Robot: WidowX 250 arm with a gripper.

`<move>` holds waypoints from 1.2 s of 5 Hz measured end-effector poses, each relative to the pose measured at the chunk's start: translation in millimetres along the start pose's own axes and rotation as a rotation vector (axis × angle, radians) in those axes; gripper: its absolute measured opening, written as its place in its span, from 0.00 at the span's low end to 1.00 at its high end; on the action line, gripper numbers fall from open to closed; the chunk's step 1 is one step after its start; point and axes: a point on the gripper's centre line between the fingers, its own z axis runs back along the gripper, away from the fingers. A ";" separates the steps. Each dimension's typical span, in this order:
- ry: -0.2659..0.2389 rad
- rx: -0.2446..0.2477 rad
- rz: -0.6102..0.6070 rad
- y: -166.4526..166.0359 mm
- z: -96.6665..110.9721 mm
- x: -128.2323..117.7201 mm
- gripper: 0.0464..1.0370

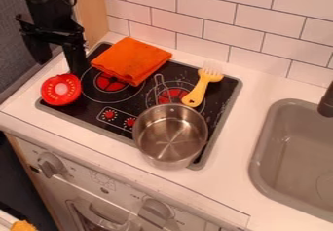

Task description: Moving spatula and between pot and cloth

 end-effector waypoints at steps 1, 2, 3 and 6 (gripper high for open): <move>0.032 -0.019 0.004 -3.5 -8.9 -2.1 0.96; 0.025 -0.060 -0.055 -40.5 -2.2 15.7 0.96; 0.050 -0.071 -0.147 -87.2 -8.7 36.3 0.96; 0.060 -0.029 -0.179 -168.8 -54.7 92.4 0.96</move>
